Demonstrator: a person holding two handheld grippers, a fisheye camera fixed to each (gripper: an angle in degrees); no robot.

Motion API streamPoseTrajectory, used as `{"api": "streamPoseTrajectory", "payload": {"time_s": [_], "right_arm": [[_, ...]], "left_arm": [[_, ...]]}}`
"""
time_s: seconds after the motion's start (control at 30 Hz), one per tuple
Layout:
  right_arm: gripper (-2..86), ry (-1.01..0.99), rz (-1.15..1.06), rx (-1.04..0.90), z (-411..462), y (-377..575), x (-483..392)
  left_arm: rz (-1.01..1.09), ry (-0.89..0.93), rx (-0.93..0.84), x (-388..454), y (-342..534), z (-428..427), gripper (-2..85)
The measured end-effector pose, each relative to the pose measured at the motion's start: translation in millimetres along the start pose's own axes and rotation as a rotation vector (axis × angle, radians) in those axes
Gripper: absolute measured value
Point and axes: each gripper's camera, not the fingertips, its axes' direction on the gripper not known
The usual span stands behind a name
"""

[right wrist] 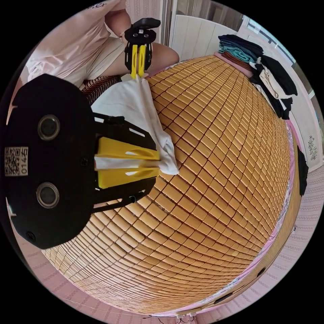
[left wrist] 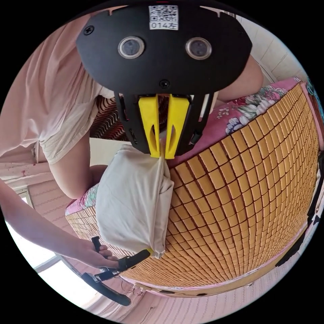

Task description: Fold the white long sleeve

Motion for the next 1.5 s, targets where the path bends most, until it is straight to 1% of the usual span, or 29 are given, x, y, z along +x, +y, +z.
{"api": "streamPoseTrajectory", "payload": {"time_s": [0.1,0.17,0.2,0.37,0.43,0.57,0.67,0.8,0.83,0.9,0.97,1.0,1.03,1.07,1.1,1.17,1.2,1.3,1.43,1.5], "right_arm": [[2.0,-0.066,0.026,0.152,-37.2,37.4,3.2],[1.5,-0.096,0.048,0.289,-73.0,85.1,1.9],[1.4,-0.095,0.054,0.321,-81.8,99.0,0.8],[1.1,-0.097,0.193,0.592,-150.6,242.4,-5.4],[1.0,-0.088,0.255,0.663,-166.9,290.4,-6.6],[1.0,0.005,0.387,0.767,-198.6,390.4,-9.1],[1.0,0.074,0.482,0.827,-226.7,455.3,0.1],[1.1,0.176,0.579,0.798,-265.6,514.3,30.4],[1.2,0.217,0.604,0.767,-279.1,527.9,45.1],[1.3,0.261,0.630,0.702,-299.2,541.9,74.8],[1.8,0.296,0.668,0.581,-318.0,546.0,133.2],[1.9,0.285,0.687,0.544,-319.4,545.0,153.0],[2.4,0.248,0.733,0.475,-316.8,541.2,196.8],[3.1,0.231,0.800,0.426,-308.9,536.6,240.7],[3.6,0.237,0.829,0.417,-304.1,534.2,259.4],[5.9,0.264,0.954,0.405,-286.2,526.0,306.7],[6.2,0.273,0.969,0.397,-281.8,523.5,310.7],[7.1,0.315,0.971,0.425,-261.4,514.1,292.4],[7.8,0.269,0.898,0.408,-220.4,500.1,217.8],[8.2,0.245,0.860,0.388,-203.3,486.7,176.0]], "left_arm": [[0.031,-0.003,0.072,10.9,2.4,-23.4,0.0],[0.065,0.008,0.113,20.0,4.8,-40.4,-0.3],[0.095,0.015,0.139,28.0,6.2,-52.3,-0.3],[0.277,-0.005,0.195,76.6,1.6,-96.9,-0.5],[0.355,-0.003,0.212,99.5,-6.8,-111.7,-0.6],[0.566,0.011,0.234,160.9,-43.1,-130.7,-0.6],[0.674,0.088,0.236,203.2,-86.5,-128.1,-0.6],[0.782,0.234,0.226,267.3,-169.3,-109.1,-0.6],[0.793,0.249,0.222,277.5,-182.9,-104.9,-0.6],[0.860,0.245,0.220,323.7,-236.1,-86.1,-0.4],[0.875,0.229,0.219,355.0,-280.9,-66.2,-0.1],[0.853,0.235,0.198,370.4,-315.2,-46.6,0.5],[0.825,0.236,0.174,376.3,-334.1,-34.1,0.8],[0.741,0.250,0.128,382.1,-371.1,-8.1,1.9],[0.647,0.254,0.096,381.2,-400.4,14.7,2.6],[0.578,0.234,0.069,375.1,-423.1,33.4,3.4],[0.562,0.185,0.075,368.4,-425.0,36.3,4.0],[0.574,0.161,0.063,341.3,-401.4,30.2,5.0],[0.590,0.092,0.061,302.0,-339.4,7.1,5.6],[0.558,0.077,0.069,274.3,-286.8,-12.9,5.9]]}}
